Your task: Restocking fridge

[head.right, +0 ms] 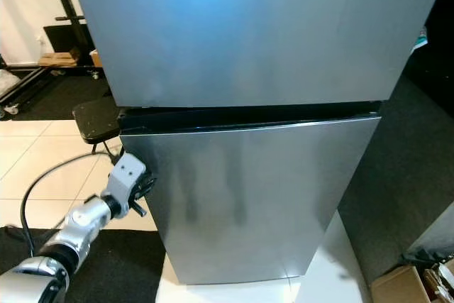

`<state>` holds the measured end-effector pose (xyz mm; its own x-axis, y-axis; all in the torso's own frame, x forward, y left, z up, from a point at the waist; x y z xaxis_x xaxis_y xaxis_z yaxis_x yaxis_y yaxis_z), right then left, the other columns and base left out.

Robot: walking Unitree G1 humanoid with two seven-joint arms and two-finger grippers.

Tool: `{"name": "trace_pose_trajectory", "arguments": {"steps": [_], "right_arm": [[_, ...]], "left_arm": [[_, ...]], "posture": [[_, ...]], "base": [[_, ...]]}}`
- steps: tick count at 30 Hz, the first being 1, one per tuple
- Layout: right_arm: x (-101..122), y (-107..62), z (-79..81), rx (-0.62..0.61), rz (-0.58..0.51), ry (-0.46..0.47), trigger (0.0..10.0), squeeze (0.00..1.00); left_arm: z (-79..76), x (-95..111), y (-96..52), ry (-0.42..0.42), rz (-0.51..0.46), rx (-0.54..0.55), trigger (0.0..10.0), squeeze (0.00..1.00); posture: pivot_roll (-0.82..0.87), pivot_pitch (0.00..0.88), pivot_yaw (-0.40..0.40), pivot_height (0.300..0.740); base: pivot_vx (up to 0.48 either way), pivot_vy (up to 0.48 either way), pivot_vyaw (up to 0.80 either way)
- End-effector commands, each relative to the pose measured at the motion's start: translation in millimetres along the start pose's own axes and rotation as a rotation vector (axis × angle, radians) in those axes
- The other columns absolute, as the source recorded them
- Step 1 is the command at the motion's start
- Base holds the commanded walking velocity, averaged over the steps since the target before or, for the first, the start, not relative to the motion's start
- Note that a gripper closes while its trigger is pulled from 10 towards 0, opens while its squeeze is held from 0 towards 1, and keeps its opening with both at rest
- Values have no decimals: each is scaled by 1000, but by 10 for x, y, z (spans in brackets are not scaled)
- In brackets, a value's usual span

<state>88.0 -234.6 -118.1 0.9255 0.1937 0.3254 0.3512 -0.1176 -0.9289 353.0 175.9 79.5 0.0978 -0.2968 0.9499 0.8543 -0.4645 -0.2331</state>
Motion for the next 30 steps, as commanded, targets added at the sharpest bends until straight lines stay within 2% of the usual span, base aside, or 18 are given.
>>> {"name": "trace_pose_trajectory", "arguments": {"steps": [1,3,10,18,23,24,25,27,29,30], "right_arm": [[14,-2,-12,-7,-14,1,10000,0],[-4,-7,-18,-9,-17,3,10000,0],[-92,-31,-55,-14,-14,-1,10000,0],[-138,-48,-113,-22,-8,-10,10000,0],[-124,-46,-122,-22,-9,-20,10000,0],[-111,-42,-117,-18,-10,-27,10000,0],[-111,-42,-117,-18,-10,-27,10000,0],[-79,-33,-92,-10,-13,-41,10000,0],[-79,-33,-92,-10,-13,-41,10000,0],[-61,-27,-74,-5,-14,-47,10000,0]], "left_arm": [[156,159,1,45,-40,48,10000,0],[239,270,17,59,-64,77,10000,0],[418,440,7,95,-83,134,10000,0],[474,475,-7,103,-85,154,10000,0],[394,365,0,59,-58,121,10000,0],[304,250,-2,34,-25,76,10000,0],[304,250,-2,34,-25,76,10000,0],[37,-109,-52,-28,93,-55,10000,0],[37,-109,-52,-28,93,-55,10000,0],[-102,-338,-126,-63,170,-109,10000,0]], "posture": [[-109,0,52,740],[-120,0,53,740],[-132,0,46,740],[-132,0,43,740],[-130,0,44,740],[-128,0,44,740],[-128,0,44,740],[-122,0,46,740],[-122,0,46,740],[-114,0,47,740]], "base": [[0,0,0],[0,0,0],[0,0,0],[0,0,0],[0,0,0],[0,0,0],[0,0,0],[0,0,0],[0,0,0],[0,0,0]]}}
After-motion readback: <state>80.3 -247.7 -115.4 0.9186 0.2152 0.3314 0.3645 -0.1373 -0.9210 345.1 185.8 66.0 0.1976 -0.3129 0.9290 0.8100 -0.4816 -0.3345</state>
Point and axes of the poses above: a point about 5 cm out from each wrist's last joint towards the gripper, its own y axis pointing out of the wrist towards the gripper, its own x axis along the axis of the wrist's last joint, z = x × y, the point moved 1 cm from there along y, pointing out of the wrist towards the gripper, and after that the axes turned 7 degrees about -y, right-handed, at the moved point
